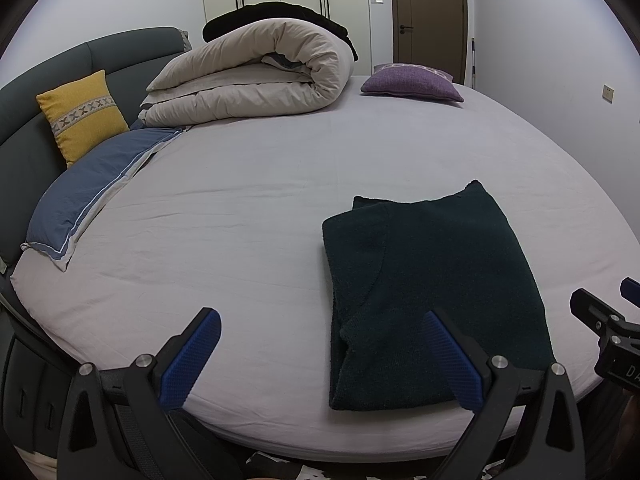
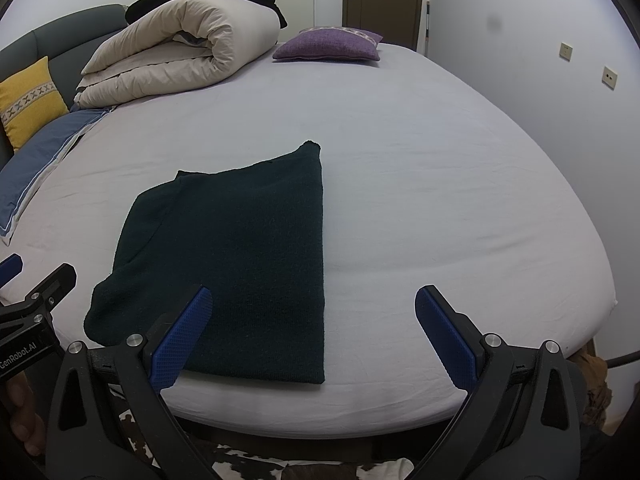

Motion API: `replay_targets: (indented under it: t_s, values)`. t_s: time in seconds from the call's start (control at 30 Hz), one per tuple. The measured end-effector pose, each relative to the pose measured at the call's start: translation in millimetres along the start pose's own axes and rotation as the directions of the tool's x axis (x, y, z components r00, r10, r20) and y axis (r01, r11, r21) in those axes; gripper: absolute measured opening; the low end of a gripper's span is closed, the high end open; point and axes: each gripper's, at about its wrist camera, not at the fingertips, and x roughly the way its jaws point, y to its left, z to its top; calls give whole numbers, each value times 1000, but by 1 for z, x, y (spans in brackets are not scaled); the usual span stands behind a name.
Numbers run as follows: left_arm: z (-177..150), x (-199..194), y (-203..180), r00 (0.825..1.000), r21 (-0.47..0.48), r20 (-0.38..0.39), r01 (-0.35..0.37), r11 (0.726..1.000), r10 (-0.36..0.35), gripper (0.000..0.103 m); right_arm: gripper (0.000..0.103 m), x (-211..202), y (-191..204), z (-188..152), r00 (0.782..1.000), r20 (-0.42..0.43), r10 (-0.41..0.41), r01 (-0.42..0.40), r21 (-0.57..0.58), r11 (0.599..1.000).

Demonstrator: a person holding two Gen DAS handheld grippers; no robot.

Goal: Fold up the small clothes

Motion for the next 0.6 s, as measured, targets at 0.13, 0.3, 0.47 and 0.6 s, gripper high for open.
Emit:
replay_targets:
  t_s: [0.13, 0.3, 0.47, 0.6]
  values:
    - [1, 1, 1, 1000, 1, 0, 2, 1000, -2, 103, 103, 0, 0, 0, 1000, 0, 1, -1, -1, 1000]
    - [1, 0, 2, 1000, 0, 1, 3, 1000, -3, 103, 103, 0, 0, 0, 1000, 0, 1, -1, 0, 1000]
    - [0, 0, 2, 1000, -2, 0, 2, 1000, -2, 103, 103, 0, 0, 0, 1000, -1, 0, 0, -1, 1000]
    - [-1, -2, 2, 1000, -9, 1, 3, 1000, -3, 103, 103, 0, 0, 0, 1000, -1, 1, -1, 0, 1000]
